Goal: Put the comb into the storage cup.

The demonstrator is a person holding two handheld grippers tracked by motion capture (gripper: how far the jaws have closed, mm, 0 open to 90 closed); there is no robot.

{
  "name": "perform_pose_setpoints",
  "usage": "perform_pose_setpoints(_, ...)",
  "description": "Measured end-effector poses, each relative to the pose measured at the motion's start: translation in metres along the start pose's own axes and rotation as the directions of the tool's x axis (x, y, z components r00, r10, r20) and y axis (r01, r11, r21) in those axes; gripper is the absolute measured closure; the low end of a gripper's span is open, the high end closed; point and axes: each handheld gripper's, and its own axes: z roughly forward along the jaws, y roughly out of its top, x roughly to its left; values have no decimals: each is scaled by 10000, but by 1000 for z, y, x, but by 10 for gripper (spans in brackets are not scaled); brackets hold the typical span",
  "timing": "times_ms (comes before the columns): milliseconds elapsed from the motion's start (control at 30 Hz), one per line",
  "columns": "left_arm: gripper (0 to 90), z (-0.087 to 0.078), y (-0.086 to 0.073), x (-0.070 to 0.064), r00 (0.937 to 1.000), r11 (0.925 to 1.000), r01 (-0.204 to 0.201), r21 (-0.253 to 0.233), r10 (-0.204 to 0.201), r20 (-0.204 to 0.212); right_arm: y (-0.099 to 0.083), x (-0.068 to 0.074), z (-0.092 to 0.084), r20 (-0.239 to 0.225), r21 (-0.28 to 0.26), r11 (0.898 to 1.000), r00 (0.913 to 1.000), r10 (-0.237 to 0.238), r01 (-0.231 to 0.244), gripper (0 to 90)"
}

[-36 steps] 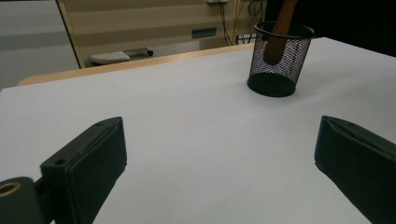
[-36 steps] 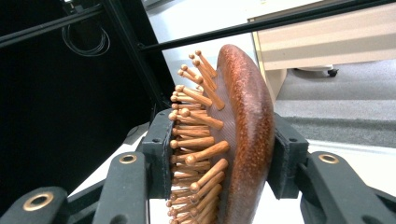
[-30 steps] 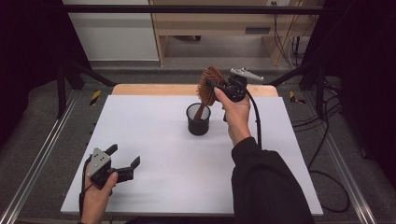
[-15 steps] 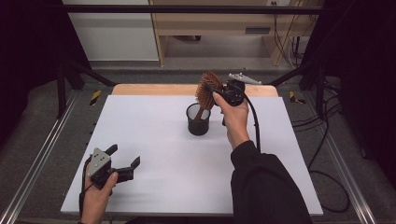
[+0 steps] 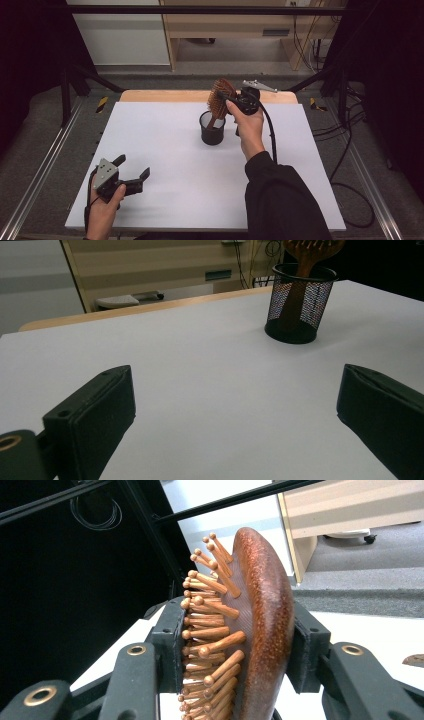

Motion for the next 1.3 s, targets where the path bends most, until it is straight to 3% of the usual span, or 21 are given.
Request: perform_pose_setpoints(1300,26,1,0,-1,10000,10000,-12,-4,12,70,-4,-9,3,-142,-60,9993,9992,370,-371,497)
